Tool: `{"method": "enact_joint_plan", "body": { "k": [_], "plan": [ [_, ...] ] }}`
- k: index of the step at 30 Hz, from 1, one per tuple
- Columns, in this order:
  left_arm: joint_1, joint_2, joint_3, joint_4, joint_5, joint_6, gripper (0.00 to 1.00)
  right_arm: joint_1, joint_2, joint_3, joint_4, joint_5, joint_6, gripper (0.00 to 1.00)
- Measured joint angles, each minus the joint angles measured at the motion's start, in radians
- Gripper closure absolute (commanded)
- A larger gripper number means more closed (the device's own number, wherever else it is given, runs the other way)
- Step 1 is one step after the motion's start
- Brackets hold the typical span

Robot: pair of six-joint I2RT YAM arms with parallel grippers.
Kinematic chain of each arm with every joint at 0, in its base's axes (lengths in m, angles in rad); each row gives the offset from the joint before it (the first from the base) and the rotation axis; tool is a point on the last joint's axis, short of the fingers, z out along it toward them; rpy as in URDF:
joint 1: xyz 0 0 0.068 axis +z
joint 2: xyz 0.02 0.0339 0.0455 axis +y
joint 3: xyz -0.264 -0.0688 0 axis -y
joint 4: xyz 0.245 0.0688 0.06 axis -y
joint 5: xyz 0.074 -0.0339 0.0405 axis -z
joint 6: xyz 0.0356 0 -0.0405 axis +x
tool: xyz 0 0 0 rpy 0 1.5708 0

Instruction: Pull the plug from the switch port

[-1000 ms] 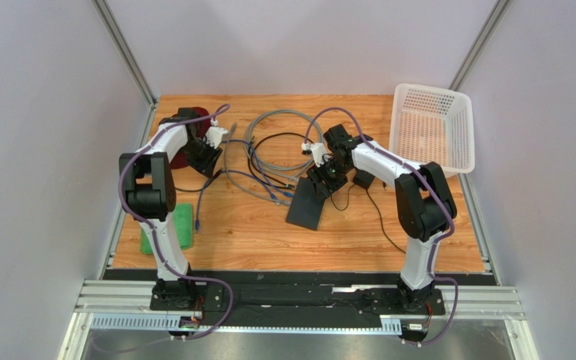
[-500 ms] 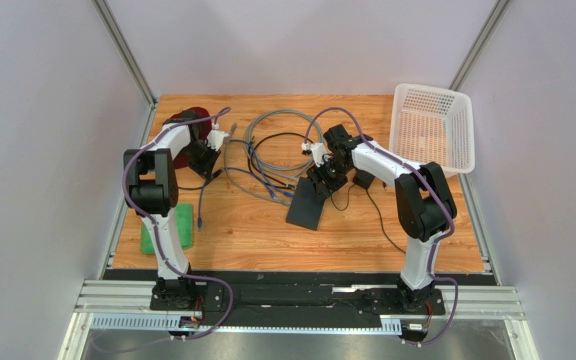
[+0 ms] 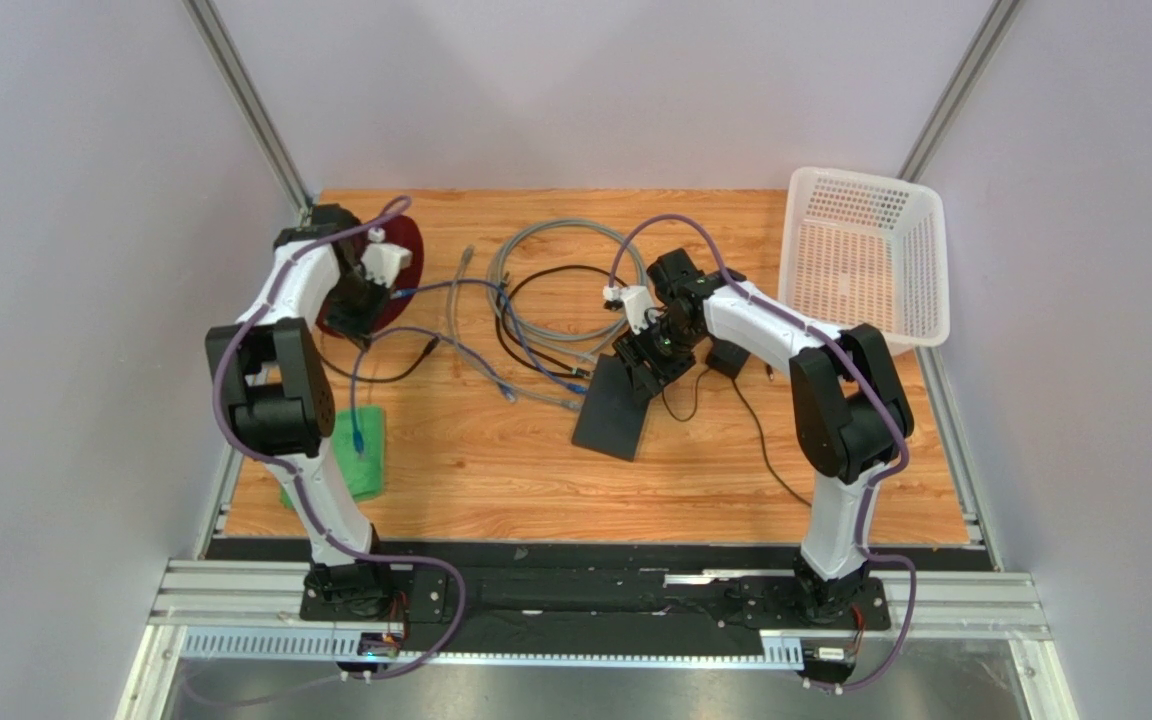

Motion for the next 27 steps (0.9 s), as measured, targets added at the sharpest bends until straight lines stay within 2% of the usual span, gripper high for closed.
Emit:
{"method": "enact_joint_plan", "body": {
  "k": [5,8,9,12,16,20,23,27],
  "plan": [
    [0.094,-0.026,0.067,-0.025,-0.039,-0.084,1.00,0.000,0.000,0.002,-0.001,0.000,0.000,0.44],
    [0.125,-0.026,0.071,-0.025,-0.055,-0.124,0.75,0.000,0.000,0.002,-0.001,0.000,0.000,0.44],
    [0.127,-0.026,0.071,-0.025,-0.055,-0.132,0.63,0.000,0.000,0.002,-0.001,0.000,0.000,0.44],
    [0.122,-0.027,0.071,-0.025,-0.041,-0.169,0.52,0.000,0.000,0.004,-0.003,0.000,0.000,0.44],
    [0.114,-0.055,0.071,-0.021,0.030,-0.193,0.49,0.000,-0.003,0.013,-0.008,0.007,-0.004,0.43],
    [0.095,-0.191,0.062,0.014,0.185,-0.163,0.48,-0.011,-0.048,0.014,-0.028,0.022,-0.007,0.43],
    [0.030,-0.331,0.024,0.055,0.328,-0.102,0.48,-0.035,-0.112,0.014,-0.037,0.027,-0.006,0.43],
    [-0.122,-0.411,-0.054,0.066,0.505,-0.064,0.54,-0.068,-0.160,0.025,-0.060,0.022,0.012,0.43]
  ]
}}
